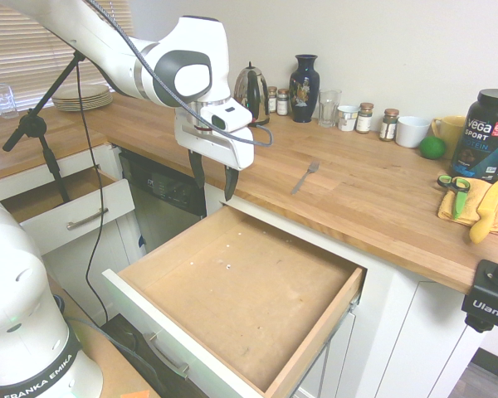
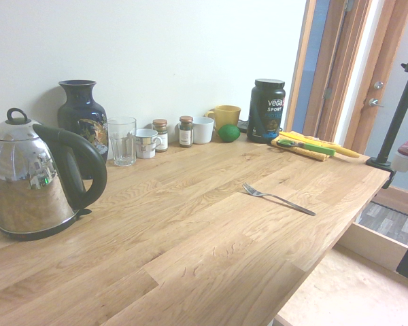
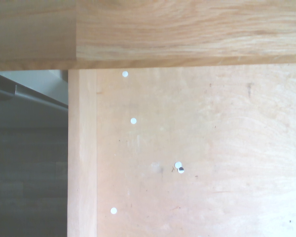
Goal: Put fork in the drawer
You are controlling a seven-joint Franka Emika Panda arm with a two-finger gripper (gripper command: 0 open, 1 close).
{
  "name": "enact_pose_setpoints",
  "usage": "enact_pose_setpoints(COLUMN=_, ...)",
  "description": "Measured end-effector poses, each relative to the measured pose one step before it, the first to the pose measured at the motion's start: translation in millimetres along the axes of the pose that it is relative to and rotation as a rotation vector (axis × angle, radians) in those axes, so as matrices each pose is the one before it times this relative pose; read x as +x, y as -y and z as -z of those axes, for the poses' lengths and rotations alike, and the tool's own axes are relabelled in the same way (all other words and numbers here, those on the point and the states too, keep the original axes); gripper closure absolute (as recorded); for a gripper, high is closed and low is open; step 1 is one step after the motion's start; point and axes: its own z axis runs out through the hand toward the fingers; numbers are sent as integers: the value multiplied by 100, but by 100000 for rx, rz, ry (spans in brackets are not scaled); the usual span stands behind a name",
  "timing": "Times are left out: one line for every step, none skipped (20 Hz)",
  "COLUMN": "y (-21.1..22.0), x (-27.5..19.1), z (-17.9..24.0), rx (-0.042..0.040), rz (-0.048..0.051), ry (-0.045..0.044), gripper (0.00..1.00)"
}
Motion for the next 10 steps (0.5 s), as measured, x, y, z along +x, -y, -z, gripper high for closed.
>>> enact_pose_setpoints(y=0, x=0, z=-22, rx=-34, rz=-1, ry=36, gripper=0)
enact_pose_setpoints(y=-1, x=8, z=-11, rx=-178, rz=539, ry=-151, gripper=0)
enact_pose_setpoints(y=7, x=34, z=39, rx=-378, rz=1521, ry=-507, gripper=0)
enact_pose_setpoints(y=15, x=90, z=111, rx=-305, rz=1786, ry=-427, gripper=0)
enact_pose_setpoints(y=17, x=180, z=196, rx=44, rz=1654, ry=-2, gripper=0)
enact_pose_setpoints(y=18, x=328, z=319, rx=31, rz=1272, ry=174, gripper=0)
enact_pose_setpoints(y=-17, x=493, z=325, rx=141, rz=959, ry=89, gripper=0)
enact_pose_setpoints(y=-39, x=663, z=326, rx=200, rz=360, ry=-55, gripper=0)
enact_pose_setpoints(y=-26, x=771, z=225, rx=14, rz=-41, ry=-82, gripper=0)
enact_pose_setpoints(y=28, x=923, z=152, rx=-123, rz=-395, ry=-365, gripper=0)
